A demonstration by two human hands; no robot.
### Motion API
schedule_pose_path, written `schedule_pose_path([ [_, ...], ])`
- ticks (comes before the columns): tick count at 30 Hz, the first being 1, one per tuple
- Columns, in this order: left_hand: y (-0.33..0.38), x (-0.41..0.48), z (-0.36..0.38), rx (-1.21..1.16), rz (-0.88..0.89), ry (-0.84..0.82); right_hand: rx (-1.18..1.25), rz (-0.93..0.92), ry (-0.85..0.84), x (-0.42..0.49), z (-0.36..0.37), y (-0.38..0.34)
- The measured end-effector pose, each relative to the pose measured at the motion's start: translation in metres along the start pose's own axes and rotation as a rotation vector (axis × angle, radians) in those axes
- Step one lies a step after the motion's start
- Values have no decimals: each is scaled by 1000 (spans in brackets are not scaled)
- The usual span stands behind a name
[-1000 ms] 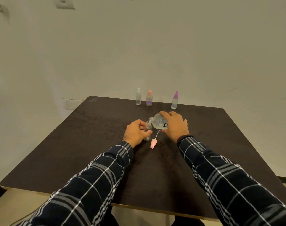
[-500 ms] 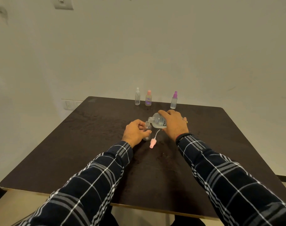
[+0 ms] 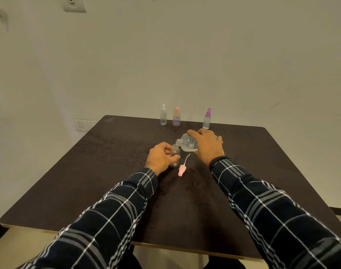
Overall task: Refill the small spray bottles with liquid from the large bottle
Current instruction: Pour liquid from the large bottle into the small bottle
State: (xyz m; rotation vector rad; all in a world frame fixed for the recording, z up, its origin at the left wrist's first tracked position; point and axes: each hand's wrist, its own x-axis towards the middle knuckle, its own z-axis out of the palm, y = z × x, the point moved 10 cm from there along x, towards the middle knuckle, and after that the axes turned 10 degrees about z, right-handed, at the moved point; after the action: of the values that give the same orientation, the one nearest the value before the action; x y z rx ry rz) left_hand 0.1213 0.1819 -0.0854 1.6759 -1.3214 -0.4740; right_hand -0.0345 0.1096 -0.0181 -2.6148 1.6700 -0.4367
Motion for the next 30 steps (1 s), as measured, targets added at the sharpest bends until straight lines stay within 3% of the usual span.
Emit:
schedule_pose_path([
  [30,-2,1,2,-32,-12,-6,-38,-11,9,1,-3,-2],
])
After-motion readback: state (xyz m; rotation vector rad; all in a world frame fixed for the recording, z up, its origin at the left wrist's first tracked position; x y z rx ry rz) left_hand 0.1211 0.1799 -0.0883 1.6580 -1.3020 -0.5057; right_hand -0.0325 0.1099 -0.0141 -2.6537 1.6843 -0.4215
